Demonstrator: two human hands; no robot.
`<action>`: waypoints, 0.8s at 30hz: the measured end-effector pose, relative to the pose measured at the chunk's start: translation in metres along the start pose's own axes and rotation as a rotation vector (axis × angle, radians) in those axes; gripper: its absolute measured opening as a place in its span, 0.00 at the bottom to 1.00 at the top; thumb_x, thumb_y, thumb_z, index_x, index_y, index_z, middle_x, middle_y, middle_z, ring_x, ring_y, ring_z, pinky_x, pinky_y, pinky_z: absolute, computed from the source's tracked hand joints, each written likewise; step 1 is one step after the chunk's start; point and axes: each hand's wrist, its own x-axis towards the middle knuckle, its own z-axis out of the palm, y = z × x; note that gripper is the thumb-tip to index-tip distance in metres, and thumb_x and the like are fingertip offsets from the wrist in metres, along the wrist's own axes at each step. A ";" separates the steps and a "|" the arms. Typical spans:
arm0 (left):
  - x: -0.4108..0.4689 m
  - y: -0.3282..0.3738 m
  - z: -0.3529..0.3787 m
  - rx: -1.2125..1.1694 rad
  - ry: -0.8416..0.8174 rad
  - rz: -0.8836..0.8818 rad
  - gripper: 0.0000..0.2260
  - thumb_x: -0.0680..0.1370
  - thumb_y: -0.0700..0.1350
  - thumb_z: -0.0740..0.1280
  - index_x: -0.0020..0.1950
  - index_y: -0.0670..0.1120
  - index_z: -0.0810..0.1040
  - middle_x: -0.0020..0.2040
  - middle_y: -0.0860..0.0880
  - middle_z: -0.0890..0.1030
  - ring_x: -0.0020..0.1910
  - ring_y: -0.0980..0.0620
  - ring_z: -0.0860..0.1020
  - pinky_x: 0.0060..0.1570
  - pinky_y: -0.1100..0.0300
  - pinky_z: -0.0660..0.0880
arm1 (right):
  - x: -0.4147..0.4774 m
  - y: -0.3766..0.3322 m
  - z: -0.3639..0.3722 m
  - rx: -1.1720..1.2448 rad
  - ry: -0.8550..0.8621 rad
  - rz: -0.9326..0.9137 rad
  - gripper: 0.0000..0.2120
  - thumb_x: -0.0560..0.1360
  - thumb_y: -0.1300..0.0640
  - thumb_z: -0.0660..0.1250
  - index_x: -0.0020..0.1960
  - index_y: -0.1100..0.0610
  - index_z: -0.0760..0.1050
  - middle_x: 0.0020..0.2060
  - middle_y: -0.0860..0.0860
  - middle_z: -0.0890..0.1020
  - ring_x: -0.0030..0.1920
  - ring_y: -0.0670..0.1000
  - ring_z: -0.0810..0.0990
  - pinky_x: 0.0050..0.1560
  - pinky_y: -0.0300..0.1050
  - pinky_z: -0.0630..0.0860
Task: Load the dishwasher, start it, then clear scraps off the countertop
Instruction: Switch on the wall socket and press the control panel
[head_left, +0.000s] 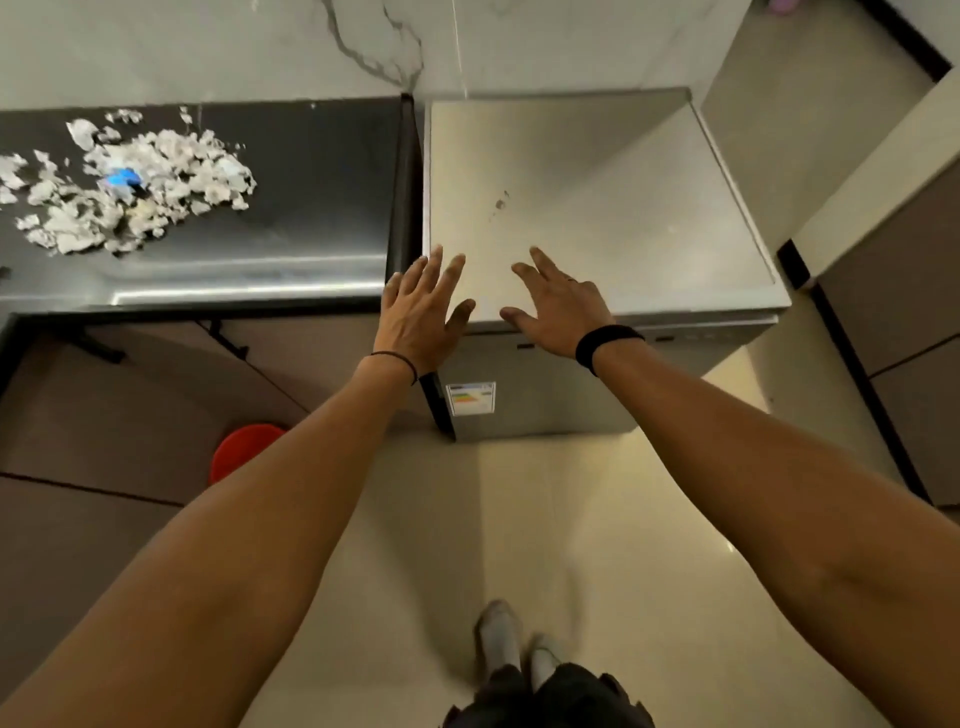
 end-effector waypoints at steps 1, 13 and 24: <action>-0.007 0.001 0.006 -0.005 -0.013 -0.007 0.27 0.85 0.58 0.54 0.83 0.51 0.54 0.83 0.44 0.54 0.82 0.43 0.53 0.78 0.43 0.51 | -0.005 0.001 0.006 0.013 -0.009 0.004 0.31 0.81 0.39 0.58 0.79 0.52 0.56 0.81 0.53 0.51 0.76 0.59 0.64 0.69 0.60 0.66; -0.018 -0.022 0.084 0.111 -0.169 0.040 0.35 0.81 0.54 0.65 0.83 0.49 0.52 0.83 0.43 0.54 0.81 0.42 0.52 0.78 0.43 0.52 | -0.024 0.056 0.091 -0.070 -0.049 0.020 0.39 0.78 0.40 0.63 0.81 0.54 0.50 0.81 0.56 0.50 0.81 0.58 0.46 0.79 0.60 0.47; 0.002 -0.054 0.144 0.263 0.042 0.188 0.40 0.80 0.52 0.68 0.83 0.53 0.44 0.83 0.43 0.48 0.82 0.38 0.46 0.80 0.40 0.46 | 0.011 0.087 0.148 -0.251 0.106 -0.124 0.54 0.73 0.37 0.69 0.82 0.55 0.38 0.81 0.55 0.41 0.80 0.59 0.40 0.79 0.59 0.41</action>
